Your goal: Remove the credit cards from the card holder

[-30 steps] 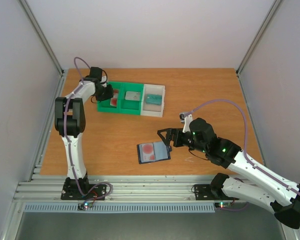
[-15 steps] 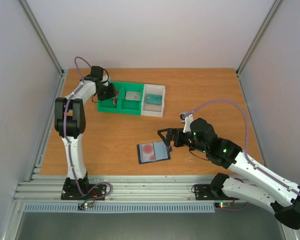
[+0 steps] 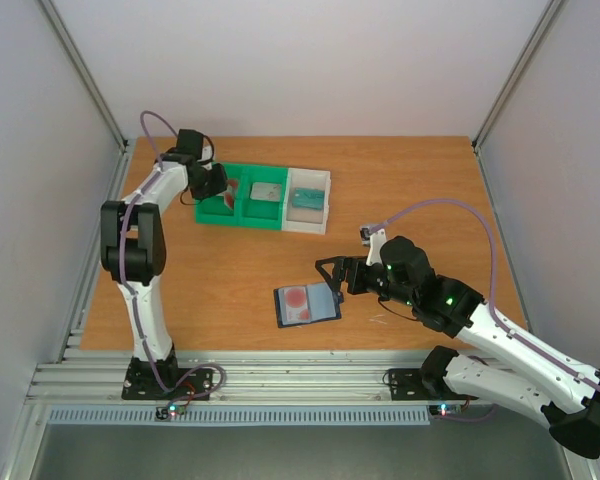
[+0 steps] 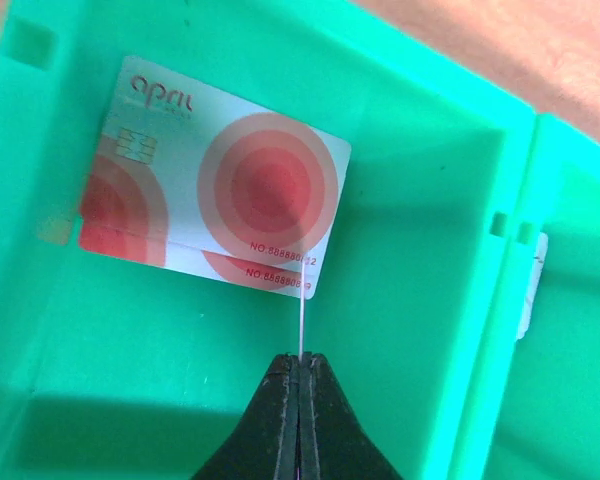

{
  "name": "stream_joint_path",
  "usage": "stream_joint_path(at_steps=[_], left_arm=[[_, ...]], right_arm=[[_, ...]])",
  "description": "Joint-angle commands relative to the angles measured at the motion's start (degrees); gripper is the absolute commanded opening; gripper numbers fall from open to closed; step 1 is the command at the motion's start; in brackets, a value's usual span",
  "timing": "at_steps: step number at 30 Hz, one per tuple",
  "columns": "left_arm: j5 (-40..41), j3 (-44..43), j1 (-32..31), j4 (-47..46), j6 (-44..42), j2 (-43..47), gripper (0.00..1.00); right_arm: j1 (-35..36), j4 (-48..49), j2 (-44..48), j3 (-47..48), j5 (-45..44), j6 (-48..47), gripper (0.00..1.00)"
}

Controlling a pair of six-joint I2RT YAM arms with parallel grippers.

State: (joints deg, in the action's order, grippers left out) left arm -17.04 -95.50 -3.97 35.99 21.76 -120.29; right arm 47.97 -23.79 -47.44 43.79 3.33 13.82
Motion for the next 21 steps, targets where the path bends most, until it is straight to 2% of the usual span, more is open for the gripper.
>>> stream_joint_path(at_steps=[1,12,18,21], left_arm=[[3.77,1.67,0.09,-3.15,2.41,5.39,0.0],[5.58,11.99,0.09,-9.96,6.77,18.77,0.0],[-6.17,18.68,0.1,-13.79,10.4,27.34,0.0],[-12.47,23.63,0.02,-18.07,13.42,32.27,0.0]], right_arm=[[0.24,-0.41,0.2,0.92,-0.42,-0.82,0.99],[0.22,-0.86,0.64,2.19,-0.53,-0.28,0.99],[0.26,-3.09,-2.36,5.09,-2.39,2.07,0.99],[0.23,-0.79,-3.31,5.24,-2.73,4.6,0.99]])
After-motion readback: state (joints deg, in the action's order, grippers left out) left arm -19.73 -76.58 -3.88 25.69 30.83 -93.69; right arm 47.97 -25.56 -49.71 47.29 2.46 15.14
